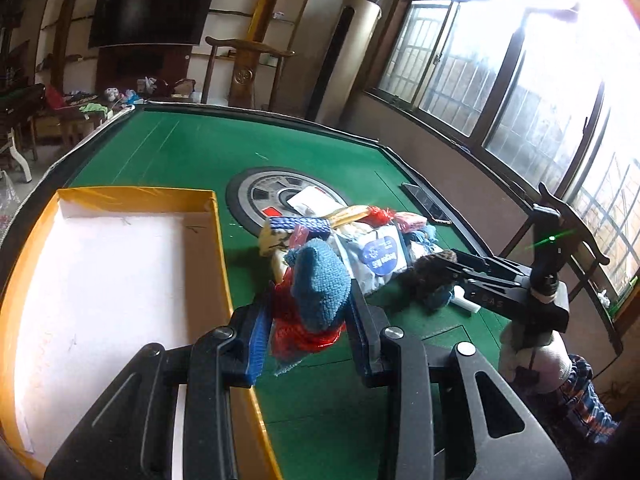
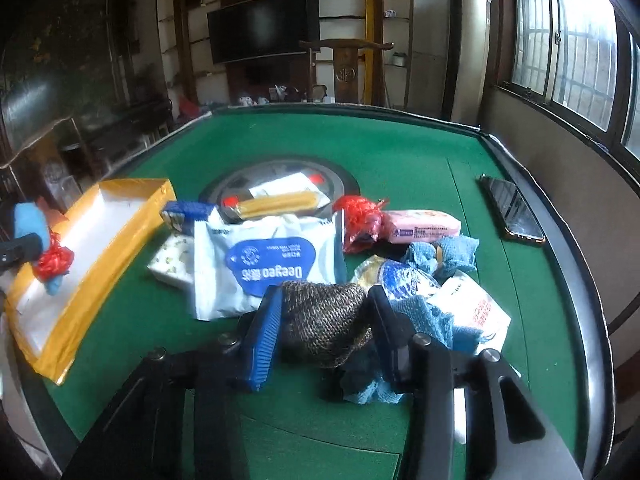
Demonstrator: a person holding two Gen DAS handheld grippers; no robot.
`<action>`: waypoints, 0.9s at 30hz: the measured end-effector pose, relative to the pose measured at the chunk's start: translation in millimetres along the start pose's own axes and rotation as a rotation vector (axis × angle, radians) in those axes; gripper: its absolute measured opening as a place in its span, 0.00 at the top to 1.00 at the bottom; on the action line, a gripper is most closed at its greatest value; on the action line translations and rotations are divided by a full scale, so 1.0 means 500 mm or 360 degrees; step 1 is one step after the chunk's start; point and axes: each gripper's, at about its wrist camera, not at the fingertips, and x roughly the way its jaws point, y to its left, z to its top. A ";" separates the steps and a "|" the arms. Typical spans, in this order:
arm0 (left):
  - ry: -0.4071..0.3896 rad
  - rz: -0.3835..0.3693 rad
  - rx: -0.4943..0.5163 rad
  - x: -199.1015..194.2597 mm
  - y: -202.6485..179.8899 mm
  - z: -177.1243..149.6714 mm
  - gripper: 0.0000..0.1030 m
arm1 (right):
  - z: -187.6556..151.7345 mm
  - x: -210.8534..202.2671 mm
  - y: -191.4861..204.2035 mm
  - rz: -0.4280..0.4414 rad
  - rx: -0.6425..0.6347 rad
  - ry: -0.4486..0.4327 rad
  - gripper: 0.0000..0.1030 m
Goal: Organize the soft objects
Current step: 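Grasp the blue-and-red cloth toy with the left tool while the right tool grasps the brown knit ball, then carry both items over the yellow-rimmed box and open both tools to drop them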
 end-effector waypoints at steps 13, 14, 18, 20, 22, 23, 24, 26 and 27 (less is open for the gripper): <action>0.0030 0.0117 -0.0218 0.043 0.176 0.080 0.69 | 0.153 0.044 0.196 0.0641 0.0054 0.0034 0.62; 0.0043 0.0122 -0.0235 0.053 0.189 0.083 0.69 | 0.161 0.065 0.218 0.0674 0.0048 0.0055 0.62; 0.0101 0.0124 -0.0315 0.091 0.226 0.086 0.69 | 0.181 0.146 0.296 0.0779 0.0057 0.0171 0.62; 0.0131 0.0124 -0.0349 0.109 0.244 0.087 0.69 | 0.182 0.182 0.324 0.0813 0.0072 0.0234 0.62; 0.0162 0.0131 -0.0381 0.127 0.256 0.088 0.69 | 0.187 0.216 0.349 0.0811 0.0072 0.0289 0.62; 0.0178 0.0133 -0.0398 0.134 0.264 0.089 0.69 | 0.187 0.229 0.360 0.0802 0.0068 0.0309 0.62; 0.0192 0.0131 -0.0417 0.142 0.272 0.089 0.69 | 0.189 0.240 0.366 0.0794 0.0064 0.0328 0.62; 0.0214 0.0129 -0.0462 0.155 0.286 0.094 0.69 | 0.190 0.259 0.377 0.0776 0.0059 0.0360 0.62; 0.0225 0.0127 -0.0483 0.161 0.294 0.093 0.68 | 0.192 0.269 0.381 0.0774 0.0064 0.0379 0.62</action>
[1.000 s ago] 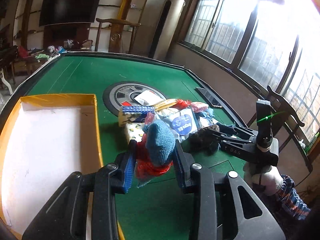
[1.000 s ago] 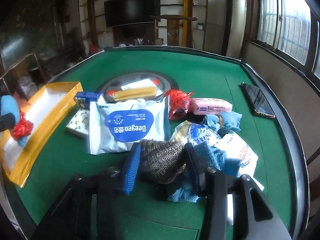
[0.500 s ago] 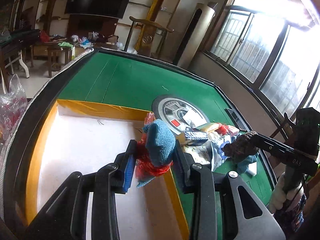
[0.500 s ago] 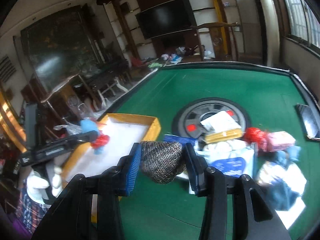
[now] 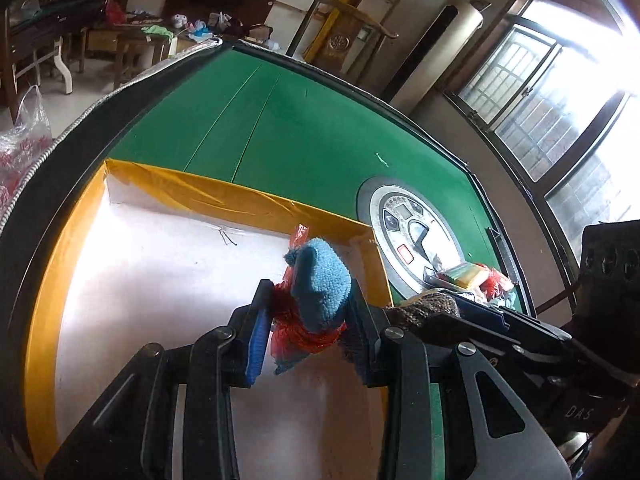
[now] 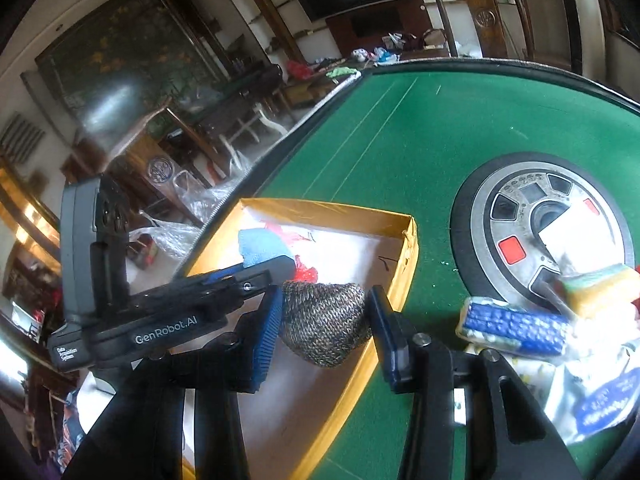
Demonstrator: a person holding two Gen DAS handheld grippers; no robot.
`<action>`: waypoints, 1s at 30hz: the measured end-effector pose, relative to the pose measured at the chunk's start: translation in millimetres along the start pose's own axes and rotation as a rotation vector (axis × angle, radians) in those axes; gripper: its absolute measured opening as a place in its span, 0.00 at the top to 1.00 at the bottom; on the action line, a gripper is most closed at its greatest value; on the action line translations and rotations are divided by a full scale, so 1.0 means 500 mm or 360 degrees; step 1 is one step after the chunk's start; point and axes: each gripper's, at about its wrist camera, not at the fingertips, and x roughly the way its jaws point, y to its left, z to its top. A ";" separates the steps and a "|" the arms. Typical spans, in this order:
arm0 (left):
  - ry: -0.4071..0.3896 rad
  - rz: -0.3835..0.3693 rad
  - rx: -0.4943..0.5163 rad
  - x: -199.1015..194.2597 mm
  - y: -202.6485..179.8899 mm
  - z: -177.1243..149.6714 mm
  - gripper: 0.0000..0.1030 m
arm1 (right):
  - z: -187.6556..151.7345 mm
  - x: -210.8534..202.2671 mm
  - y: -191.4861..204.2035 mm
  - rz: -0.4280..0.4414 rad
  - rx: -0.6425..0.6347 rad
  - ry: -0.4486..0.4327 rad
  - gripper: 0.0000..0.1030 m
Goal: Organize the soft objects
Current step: 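Carry both items over the yellow-rimmed box and open both tools to drop them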
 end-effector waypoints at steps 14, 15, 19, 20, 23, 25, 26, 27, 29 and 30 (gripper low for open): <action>0.0024 -0.0017 -0.0255 -0.005 0.061 0.019 0.42 | 0.045 0.056 -0.005 -0.0076 0.0075 0.0058 0.54; 0.0016 -0.0029 -0.0268 -0.010 0.064 0.020 0.40 | 0.048 0.055 -0.003 -0.0088 0.0076 0.0042 0.49; -0.0027 -0.0028 -0.0300 -0.038 0.071 0.019 0.39 | 0.057 0.039 -0.003 -0.0070 0.0077 -0.0037 0.47; -0.0037 -0.0027 -0.0307 -0.045 0.072 0.019 0.39 | 0.059 0.029 -0.001 -0.0077 0.0070 -0.0061 0.46; -0.0078 -0.0018 -0.0304 -0.070 0.070 0.014 0.39 | 0.053 -0.006 0.002 -0.0105 0.0044 -0.0129 0.42; -0.0104 -0.0009 -0.0291 -0.086 0.062 0.012 0.37 | 0.044 -0.033 -0.005 -0.0108 0.0045 -0.0162 0.42; -0.0111 -0.0009 -0.0284 -0.091 0.057 0.009 0.36 | 0.037 -0.047 -0.009 -0.0117 0.0047 -0.0181 0.41; -0.0113 -0.0009 -0.0275 -0.096 0.051 0.005 0.35 | 0.027 -0.064 -0.016 -0.0129 0.0049 -0.0202 0.41; -0.0100 -0.0015 -0.0255 -0.102 0.038 -0.006 0.35 | 0.012 -0.094 -0.029 -0.0157 0.0059 -0.0239 0.41; -0.0087 -0.0021 -0.0237 -0.103 0.031 -0.015 0.35 | -0.003 -0.112 -0.039 -0.0172 0.0068 -0.0258 0.41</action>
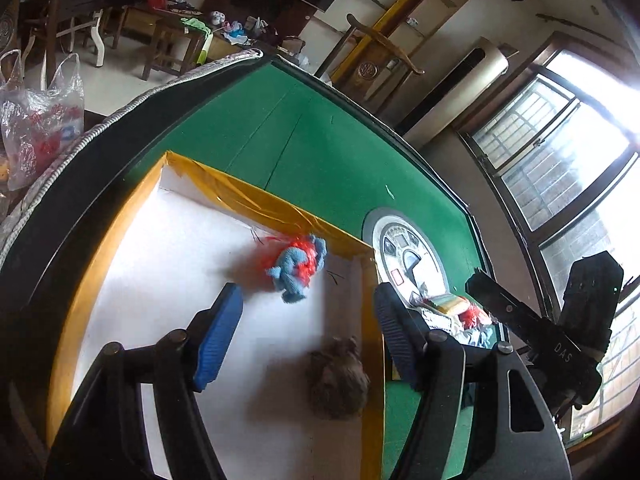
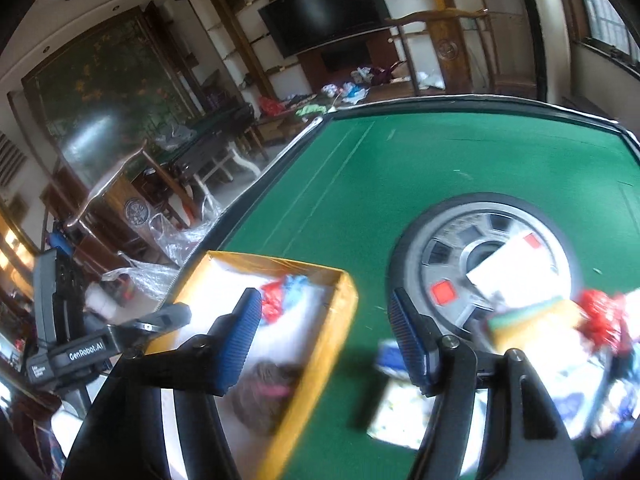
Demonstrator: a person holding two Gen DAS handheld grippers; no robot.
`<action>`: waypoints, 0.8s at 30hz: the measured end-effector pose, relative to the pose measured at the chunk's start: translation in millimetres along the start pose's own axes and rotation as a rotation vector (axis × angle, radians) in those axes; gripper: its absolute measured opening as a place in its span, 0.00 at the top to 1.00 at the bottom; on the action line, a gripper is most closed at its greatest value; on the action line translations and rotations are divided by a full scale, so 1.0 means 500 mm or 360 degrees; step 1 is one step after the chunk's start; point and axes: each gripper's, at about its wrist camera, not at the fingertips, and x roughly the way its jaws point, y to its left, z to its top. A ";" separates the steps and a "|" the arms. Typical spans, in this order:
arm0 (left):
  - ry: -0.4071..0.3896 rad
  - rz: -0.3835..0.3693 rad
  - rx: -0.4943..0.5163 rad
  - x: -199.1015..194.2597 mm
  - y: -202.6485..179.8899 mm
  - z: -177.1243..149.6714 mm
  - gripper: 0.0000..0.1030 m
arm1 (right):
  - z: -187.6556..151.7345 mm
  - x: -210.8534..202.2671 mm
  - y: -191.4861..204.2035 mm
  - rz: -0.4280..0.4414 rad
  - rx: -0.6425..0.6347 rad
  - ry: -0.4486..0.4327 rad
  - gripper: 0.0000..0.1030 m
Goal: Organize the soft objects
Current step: 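Carry both items over the yellow-rimmed box and open both tools to drop them, then move back to the pile and grasp the white Deeyeo wipes pack with the left tool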
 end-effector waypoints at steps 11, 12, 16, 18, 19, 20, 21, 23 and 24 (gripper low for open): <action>0.0296 0.0234 0.0566 0.026 -0.112 -0.149 0.35 | -0.101 -0.206 -0.186 -0.0204 0.0188 -0.0185 0.40; 0.0338 0.0257 0.0590 0.038 -0.121 -0.154 0.35 | -0.105 -0.220 -0.198 -0.0217 0.0213 -0.0208 0.40; 0.0401 0.0356 0.0511 0.103 -0.118 -0.132 0.35 | -0.118 -0.257 -0.239 -0.0238 0.0303 -0.0266 0.39; 0.0345 0.0399 0.0420 0.118 -0.109 -0.108 0.35 | -0.129 -0.270 -0.262 -0.0243 0.0331 -0.0279 0.39; 0.0310 0.0418 0.0376 0.117 -0.107 -0.100 0.35 | -0.138 -0.281 -0.280 -0.0252 0.0339 -0.0287 0.39; 0.0279 0.0409 0.0334 0.109 -0.108 -0.094 0.35 | -0.141 -0.287 -0.287 -0.0267 0.0342 -0.0296 0.38; 0.0250 0.0359 0.0301 0.096 -0.112 -0.092 0.35 | -0.144 -0.294 -0.294 -0.0289 0.0342 -0.0305 0.34; 0.0184 0.0249 0.0266 0.065 -0.128 -0.092 0.35 | -0.150 -0.303 -0.318 -0.0346 0.0354 -0.0324 0.30; 0.0155 0.0225 0.0271 0.049 -0.138 -0.096 0.35 | -0.152 -0.306 -0.333 -0.0362 0.0374 -0.0327 0.30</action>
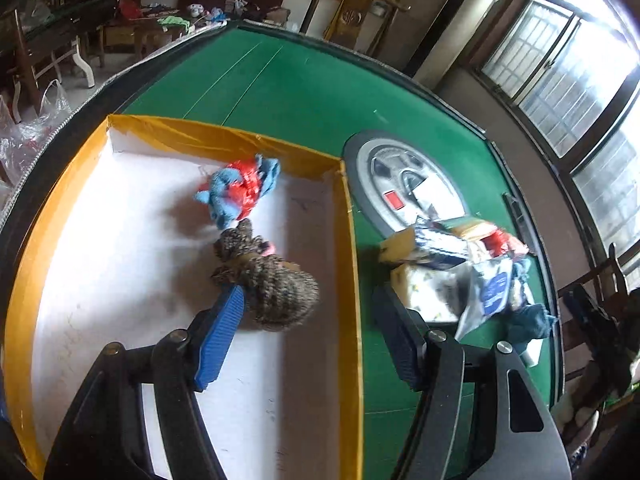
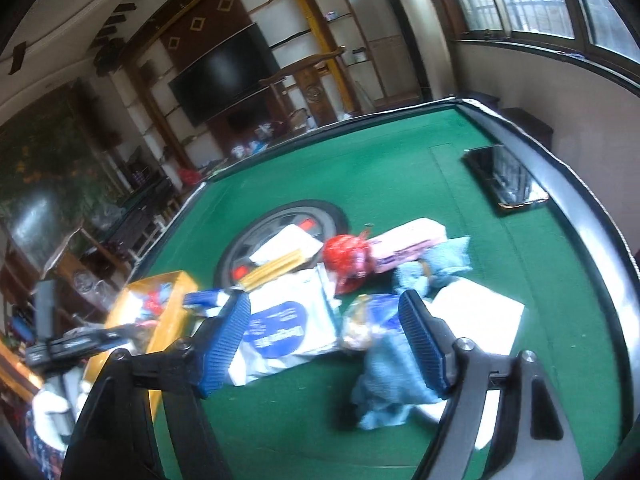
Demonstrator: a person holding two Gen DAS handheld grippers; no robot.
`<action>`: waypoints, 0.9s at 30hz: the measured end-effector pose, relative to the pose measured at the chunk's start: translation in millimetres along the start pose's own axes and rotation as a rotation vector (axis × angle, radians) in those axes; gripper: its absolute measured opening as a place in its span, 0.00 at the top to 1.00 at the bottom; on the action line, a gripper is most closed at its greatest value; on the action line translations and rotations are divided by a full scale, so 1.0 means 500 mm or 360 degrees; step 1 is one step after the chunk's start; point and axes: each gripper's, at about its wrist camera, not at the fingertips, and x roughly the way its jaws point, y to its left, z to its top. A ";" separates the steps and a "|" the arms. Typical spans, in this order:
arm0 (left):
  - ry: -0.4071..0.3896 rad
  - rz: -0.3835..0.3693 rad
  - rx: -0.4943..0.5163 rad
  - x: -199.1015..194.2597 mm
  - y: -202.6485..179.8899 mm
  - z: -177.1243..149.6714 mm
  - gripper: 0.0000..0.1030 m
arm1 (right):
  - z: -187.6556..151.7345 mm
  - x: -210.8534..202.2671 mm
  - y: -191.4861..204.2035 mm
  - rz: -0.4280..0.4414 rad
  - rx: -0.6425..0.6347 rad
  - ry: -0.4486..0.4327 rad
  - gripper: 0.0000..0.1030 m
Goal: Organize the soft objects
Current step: 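Move back to the pile and grasp the white Deeyeo wipes pack with the left tool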
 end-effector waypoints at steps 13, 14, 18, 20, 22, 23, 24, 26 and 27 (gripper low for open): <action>-0.0120 -0.0378 0.0163 -0.117 -0.137 -0.117 0.35 | 0.058 0.204 0.032 0.0268 0.0051 0.0384 0.30; -0.0117 -0.0383 0.0191 -0.118 -0.146 -0.123 0.35 | 0.055 0.220 0.041 0.0290 0.0041 0.0434 0.30; -0.0090 -0.0407 0.0256 -0.113 -0.161 -0.135 0.35 | 0.011 0.229 0.076 0.0575 -0.0020 0.0669 0.28; -0.0080 -0.0417 0.0276 -0.109 -0.163 -0.138 0.35 | -0.030 0.213 0.092 0.0774 -0.0040 0.0818 0.28; -0.0071 -0.0418 0.0302 -0.104 -0.168 -0.142 0.35 | -0.086 0.191 0.109 0.0882 -0.0103 0.0945 0.28; -0.0062 -0.0421 0.0324 -0.100 -0.172 -0.146 0.35 | -0.111 0.179 0.114 0.0883 -0.0146 0.0977 0.28; -0.0050 -0.0420 0.0353 -0.093 -0.178 -0.149 0.34 | -0.127 0.162 0.115 0.0857 -0.0187 0.0970 0.28; -0.0010 -0.0406 0.0444 -0.080 -0.198 -0.164 0.32 | -0.133 0.120 0.101 0.0817 -0.0191 0.0892 0.28; 0.0014 -0.0394 0.0493 -0.071 -0.210 -0.173 0.32 | -0.130 0.100 0.088 0.0811 -0.0169 0.0834 0.28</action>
